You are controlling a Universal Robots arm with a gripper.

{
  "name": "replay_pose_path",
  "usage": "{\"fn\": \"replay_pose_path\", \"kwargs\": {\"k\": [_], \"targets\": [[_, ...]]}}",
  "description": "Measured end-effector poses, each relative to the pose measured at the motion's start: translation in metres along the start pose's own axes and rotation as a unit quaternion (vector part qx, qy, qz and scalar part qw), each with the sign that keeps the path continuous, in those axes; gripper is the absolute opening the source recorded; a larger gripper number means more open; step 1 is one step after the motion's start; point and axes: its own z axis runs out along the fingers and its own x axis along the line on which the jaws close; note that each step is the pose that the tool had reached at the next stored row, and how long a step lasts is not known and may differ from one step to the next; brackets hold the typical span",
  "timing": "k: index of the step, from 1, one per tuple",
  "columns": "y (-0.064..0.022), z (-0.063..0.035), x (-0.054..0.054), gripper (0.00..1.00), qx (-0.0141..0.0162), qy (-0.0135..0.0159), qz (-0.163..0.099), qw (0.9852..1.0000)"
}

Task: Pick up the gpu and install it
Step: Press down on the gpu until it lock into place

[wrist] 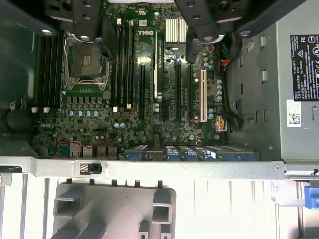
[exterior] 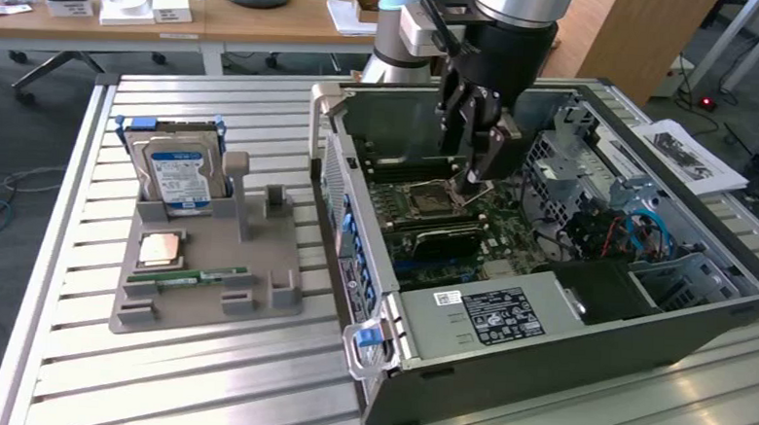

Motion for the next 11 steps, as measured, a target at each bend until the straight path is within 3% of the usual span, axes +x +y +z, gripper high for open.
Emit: {"fn": "replay_pose_path", "kwargs": {"k": [6, 11], "targets": [[0.0000, 0.0000, 0.0000, 0.49, 0.0000, 0.0000, 0.000, 1.0000], [0.0000, 0.0000, 0.0000, 0.25, 0.0000, 0.0000, 0.000, 1.0000]]}}
